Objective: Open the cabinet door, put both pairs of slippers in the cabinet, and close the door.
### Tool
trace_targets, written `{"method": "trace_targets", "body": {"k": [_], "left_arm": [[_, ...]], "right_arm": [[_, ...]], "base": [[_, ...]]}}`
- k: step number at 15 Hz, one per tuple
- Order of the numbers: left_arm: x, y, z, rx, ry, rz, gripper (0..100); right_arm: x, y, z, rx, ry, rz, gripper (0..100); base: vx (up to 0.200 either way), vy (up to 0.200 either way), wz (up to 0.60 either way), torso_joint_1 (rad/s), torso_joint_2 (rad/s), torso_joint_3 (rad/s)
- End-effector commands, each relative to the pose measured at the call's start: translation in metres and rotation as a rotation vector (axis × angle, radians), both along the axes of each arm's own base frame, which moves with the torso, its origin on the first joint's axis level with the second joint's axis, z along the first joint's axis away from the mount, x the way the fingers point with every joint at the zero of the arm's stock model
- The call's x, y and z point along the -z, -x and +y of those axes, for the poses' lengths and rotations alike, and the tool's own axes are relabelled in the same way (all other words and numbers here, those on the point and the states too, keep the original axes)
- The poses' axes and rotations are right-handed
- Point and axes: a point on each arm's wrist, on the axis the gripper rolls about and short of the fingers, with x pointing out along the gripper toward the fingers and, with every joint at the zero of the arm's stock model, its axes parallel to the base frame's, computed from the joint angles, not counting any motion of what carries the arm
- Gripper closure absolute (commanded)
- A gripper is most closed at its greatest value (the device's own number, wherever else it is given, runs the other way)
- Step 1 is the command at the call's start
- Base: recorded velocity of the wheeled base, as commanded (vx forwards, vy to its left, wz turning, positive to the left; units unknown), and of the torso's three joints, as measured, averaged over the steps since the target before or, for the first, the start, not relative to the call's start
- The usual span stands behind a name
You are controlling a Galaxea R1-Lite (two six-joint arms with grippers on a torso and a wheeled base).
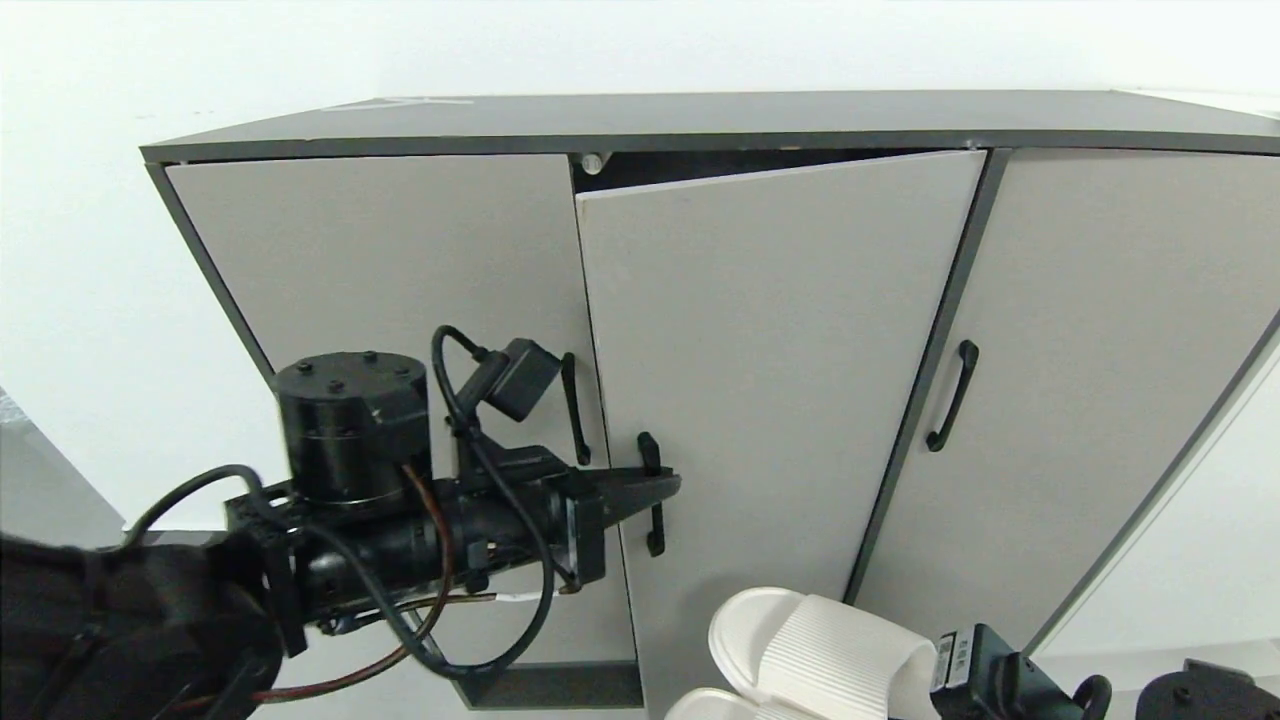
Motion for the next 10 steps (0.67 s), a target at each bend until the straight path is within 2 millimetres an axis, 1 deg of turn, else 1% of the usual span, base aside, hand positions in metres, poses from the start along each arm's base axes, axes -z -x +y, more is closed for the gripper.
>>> {"method": "trace_targets", "body": {"k": [1,3,7,9,10], "left_arm": [[-0.013,0.03,0.02,-0.005,0.026,-0.041,100],[-0.021,0.038,0.03,-0.025,0.044,-0.069,100],[-0.022,0.025,0.051,-0.132,0.042,-0.074,100],[-0.02,0.019,0.052,-0.151,0.035,-0.064,100],[-0.019,0.005,0.046,-0.153,0.032,-0.053,100]], "right_arm": [[0.002,0.001,-0.001,-0.002,0.006,0.004,100],[0.002,0.001,-0.001,-0.002,0.009,0.004,100],[0.003,0.001,-0.001,-0.002,0.011,0.005,100],[0.003,0.001,-0.001,-0.004,0.013,0.007,100],[0.003,0.002,-0.001,-0.009,0.016,0.009,100]], "base": [[0.0,0.0,0.0,0.0,0.0,0.0],[0.0,0.0,0.0,0.0,0.0,0.0],[0.0,0.0,0.0,0.0,0.0,0.0],[0.0,0.0,0.0,0.0,0.0,0.0],[0.0,0.0,0.0,0.0,0.0,0.0]]}}
